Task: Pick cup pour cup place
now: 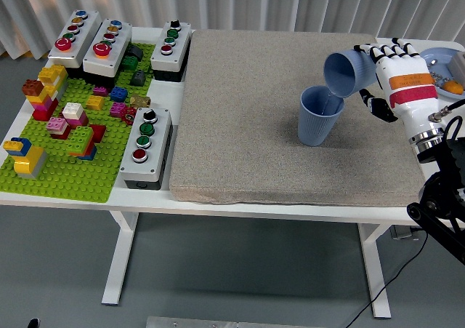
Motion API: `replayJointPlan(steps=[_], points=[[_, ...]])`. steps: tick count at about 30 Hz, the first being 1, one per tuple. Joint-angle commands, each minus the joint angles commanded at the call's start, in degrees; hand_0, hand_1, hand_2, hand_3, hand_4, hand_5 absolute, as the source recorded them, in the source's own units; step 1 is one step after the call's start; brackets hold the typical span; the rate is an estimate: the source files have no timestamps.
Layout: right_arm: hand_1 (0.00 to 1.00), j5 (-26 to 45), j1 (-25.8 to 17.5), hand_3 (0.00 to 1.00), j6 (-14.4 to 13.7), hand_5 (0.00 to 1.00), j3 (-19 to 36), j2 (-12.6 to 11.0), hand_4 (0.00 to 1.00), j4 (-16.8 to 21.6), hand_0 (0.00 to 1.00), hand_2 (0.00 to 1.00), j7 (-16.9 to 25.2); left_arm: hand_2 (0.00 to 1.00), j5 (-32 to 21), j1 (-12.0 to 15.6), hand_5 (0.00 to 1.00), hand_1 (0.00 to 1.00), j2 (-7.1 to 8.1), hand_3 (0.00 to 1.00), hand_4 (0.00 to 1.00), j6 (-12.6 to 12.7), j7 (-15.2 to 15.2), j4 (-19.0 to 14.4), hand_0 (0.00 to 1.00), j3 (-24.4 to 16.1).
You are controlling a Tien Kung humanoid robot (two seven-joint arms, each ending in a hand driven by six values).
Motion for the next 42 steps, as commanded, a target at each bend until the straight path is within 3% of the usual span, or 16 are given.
replayJointPlan(steps=[25,42], points=[[0.748,0.3,0.2,0.638,0.0,0.070,0.4,0.1,0.707,-0.1,0.926,0.640,-0.3,0.731,0.2,-0.2,0.963,0.661,0.03,0.673,0.484,0.0,0.0,0.0,0.703,-0.1],[0.746,8.0,-0.3,0.638,-1.0,0.059,2.2,0.4,0.704,0.6,0.924,0.644,1.5,0.733,0.2,-0.1,0.970,0.662,-0.02,0.675,0.484,0.0,0.0,0.0,0.704,-0.3]])
